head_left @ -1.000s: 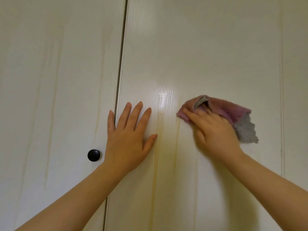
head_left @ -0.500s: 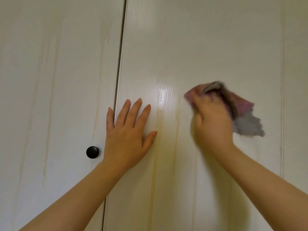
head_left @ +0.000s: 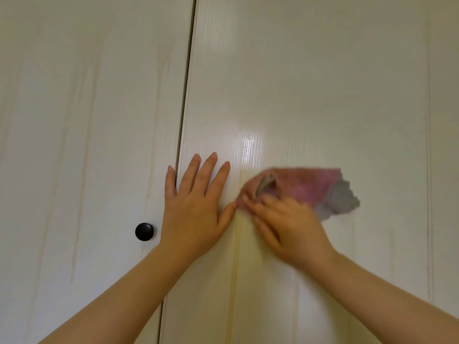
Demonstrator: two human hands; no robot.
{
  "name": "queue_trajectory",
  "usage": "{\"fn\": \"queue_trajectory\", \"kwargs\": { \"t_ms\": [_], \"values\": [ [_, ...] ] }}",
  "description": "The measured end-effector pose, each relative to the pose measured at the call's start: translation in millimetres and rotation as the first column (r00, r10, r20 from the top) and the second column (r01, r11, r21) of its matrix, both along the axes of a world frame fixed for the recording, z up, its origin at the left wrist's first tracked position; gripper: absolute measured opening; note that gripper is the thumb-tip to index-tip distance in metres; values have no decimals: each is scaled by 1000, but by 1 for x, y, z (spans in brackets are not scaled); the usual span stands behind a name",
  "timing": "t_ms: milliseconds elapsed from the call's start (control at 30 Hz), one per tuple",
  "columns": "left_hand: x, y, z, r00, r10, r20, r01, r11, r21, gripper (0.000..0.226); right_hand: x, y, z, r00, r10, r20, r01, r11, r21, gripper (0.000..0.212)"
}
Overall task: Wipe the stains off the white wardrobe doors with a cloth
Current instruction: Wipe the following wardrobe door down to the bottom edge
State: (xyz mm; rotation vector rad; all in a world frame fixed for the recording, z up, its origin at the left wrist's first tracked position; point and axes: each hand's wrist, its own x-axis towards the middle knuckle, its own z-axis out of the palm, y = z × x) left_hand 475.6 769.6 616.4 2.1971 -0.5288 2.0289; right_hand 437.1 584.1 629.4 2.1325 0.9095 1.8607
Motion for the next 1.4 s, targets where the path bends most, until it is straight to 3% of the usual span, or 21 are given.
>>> {"fn": "queue_trajectory", "kwargs": {
  "t_ms": [67, 133, 267, 333, 400, 500, 667, 700, 800, 867, 933, 1000, 1033, 1067, 1167, 1200, 1233, 1267, 1333, 1400],
  "values": [
    [0, 1, -1, 1000, -20, -2, 20, 1000, 14, 61, -3, -8, -1, 997, 46, -54, -51, 993, -103, 38],
    [-1, 3, -2, 999, -53, 7, 53, 999, 11, 57, 1, -4, 33, 998, 57, -27, -60, 993, -97, 41],
    [0, 9, 0, 995, -90, 34, 90, 996, 27, 49, 7, 27, 86, 1000, -17, -9, 19, 964, 265, 47],
    [1, 14, -1, 994, -102, 33, 100, 994, 52, 47, 5, 32, 55, 1000, -24, 18, 21, 988, 156, 48],
    [2, 19, -2, 993, -111, 28, 109, 992, 69, 48, 6, 21, 17, 998, 42, 45, -39, 998, -55, 42],
    [2, 21, -4, 995, -99, 15, 97, 993, 73, 50, 12, 11, 27, 989, 147, 17, -142, 974, -175, 43],
    [3, 20, -4, 998, -63, 19, 61, 995, 75, 50, 7, 34, 82, 984, 16, 175, -45, 986, 161, 38],
    [3, 20, -4, 998, -63, 23, 61, 995, 76, 49, 8, 34, 69, 985, 46, 167, -67, 990, 124, 37],
    [2, 20, -5, 996, -80, 30, 77, 994, 76, 48, 10, 22, 12, 991, 128, 47, -117, 977, -178, 34],
    [1, 21, -5, 996, -80, 27, 78, 994, 80, 49, 9, 15, 17, 991, 132, -6, -129, 956, -265, 32],
    [1, 20, -5, 997, -74, 36, 70, 994, 86, 48, 10, 20, 50, 991, 131, 14, -130, 989, -74, 31],
    [0, 20, -6, 997, -71, 36, 68, 994, 83, 50, 7, 29, 78, 987, 134, 84, -149, 965, 217, 28],
    [0, 20, -6, 996, -75, 38, 72, 994, 77, 50, 6, 34, 77, 985, 141, 99, -163, 949, 271, 27],
    [0, 20, -6, 995, -90, 39, 87, 994, 68, 50, 6, 38, 66, 984, 155, 88, -172, 957, 232, 26],
    [0, 21, -7, 981, -192, 8, 192, 981, 15, 50, 3, 37, 22, 991, 123, -53, -131, 974, -187, 23],
    [0, 21, -7, 977, -215, -2, 215, 977, 3, 51, 2, 34, 20, 989, 128, -73, -142, 962, -235, 19],
    [0, 21, -6, 975, -222, -5, 222, 975, 0, 52, 0, 33, 28, 976, 170, -135, -192, 966, -174, 14],
    [0, 21, -7, 976, -217, -5, 217, 976, 6, 53, 4, 33, 39, 967, 241, -79, -245, 968, -53, 15],
    [1, 21, -7, 979, -203, -2, 203, 979, 10, 54, 5, 42, 68, 984, 165, 73, -175, 969, 172, 26],
    [0, 20, -6, 979, -203, 5, 203, 979, 4, 54, 5, 49, 66, 986, 99, 135, -127, 969, 211, 32]
  ]
}}
